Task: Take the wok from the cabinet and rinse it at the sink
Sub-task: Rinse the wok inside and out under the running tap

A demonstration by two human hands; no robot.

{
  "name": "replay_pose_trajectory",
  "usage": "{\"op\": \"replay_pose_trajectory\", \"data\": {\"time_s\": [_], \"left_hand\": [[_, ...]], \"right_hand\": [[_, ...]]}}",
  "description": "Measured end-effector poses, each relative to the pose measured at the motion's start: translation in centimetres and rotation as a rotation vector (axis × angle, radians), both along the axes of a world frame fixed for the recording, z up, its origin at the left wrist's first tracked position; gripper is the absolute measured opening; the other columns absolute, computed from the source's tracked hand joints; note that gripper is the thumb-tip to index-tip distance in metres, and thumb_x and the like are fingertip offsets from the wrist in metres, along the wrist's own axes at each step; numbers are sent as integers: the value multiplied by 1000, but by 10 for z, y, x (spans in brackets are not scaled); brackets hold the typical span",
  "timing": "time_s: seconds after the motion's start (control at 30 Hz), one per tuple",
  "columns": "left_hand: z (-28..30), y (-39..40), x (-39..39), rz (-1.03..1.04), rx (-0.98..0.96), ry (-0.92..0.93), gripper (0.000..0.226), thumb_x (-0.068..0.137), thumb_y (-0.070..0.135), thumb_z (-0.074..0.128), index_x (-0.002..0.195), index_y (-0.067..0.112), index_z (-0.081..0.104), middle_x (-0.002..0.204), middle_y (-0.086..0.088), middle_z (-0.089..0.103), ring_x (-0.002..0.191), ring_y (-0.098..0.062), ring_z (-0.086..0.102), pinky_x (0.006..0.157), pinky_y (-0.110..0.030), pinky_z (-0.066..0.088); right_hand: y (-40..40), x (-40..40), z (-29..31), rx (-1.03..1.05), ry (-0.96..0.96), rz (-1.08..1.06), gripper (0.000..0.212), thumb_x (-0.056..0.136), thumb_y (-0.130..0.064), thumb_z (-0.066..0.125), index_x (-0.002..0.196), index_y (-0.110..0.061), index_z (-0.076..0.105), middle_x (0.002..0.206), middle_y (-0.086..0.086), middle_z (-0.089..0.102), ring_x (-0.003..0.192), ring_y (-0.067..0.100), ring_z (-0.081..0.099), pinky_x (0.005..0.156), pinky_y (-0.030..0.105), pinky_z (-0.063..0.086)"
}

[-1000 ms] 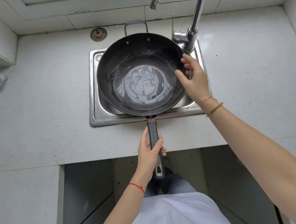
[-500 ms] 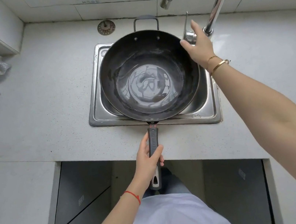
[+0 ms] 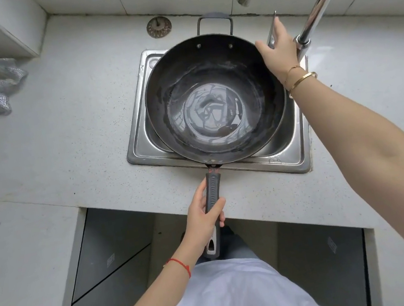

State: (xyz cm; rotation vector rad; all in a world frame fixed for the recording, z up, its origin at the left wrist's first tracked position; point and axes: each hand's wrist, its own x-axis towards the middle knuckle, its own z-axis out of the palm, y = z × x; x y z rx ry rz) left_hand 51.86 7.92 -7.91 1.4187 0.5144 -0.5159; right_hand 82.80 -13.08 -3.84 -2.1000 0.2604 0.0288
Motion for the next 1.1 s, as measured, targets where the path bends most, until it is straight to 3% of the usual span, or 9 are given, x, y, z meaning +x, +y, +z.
{"op": "replay_pose_trajectory", "data": {"time_s": [0.17,0.43,0.63,0.9,1.1], "left_hand": [[1,0,-1,2,-12,-8,64,95,7,61,150,26,34,84,-8,59,56,-11,53,57,-25,50],[-1,-1,-2,15,-15,6,66,94,7,62,150,27,34,104,-13,62,60,-13,53,57,-29,51],[-2,0,-2,6,-12,13,66,94,9,63,151,29,33,101,-13,63,62,-12,55,60,-28,53],[-2,1,-2,7,-24,16,67,94,8,62,151,28,33,101,-10,62,60,-12,54,58,-28,51],[2,2,-2,-35,-18,-9,62,96,8,59,149,25,34,99,-13,59,57,-10,54,57,-22,52]], "right_hand": [[-2,4,-1,-35,-1,-2,72,94,-25,58,154,-4,25,161,9,29,149,19,25,121,26,20],[-12,7,-1,-35,24,56,72,92,-28,60,154,-6,28,160,7,32,148,18,30,122,32,24],[-5,7,-5,-83,56,126,70,96,-31,60,154,-5,29,160,7,33,147,17,31,115,21,22],[-6,-10,0,-74,8,85,66,96,-29,58,152,-5,31,158,8,36,146,19,33,121,32,25],[-1,-68,-7,-94,-35,53,52,97,-28,56,145,-10,47,146,5,54,135,17,49,117,37,37]]}}
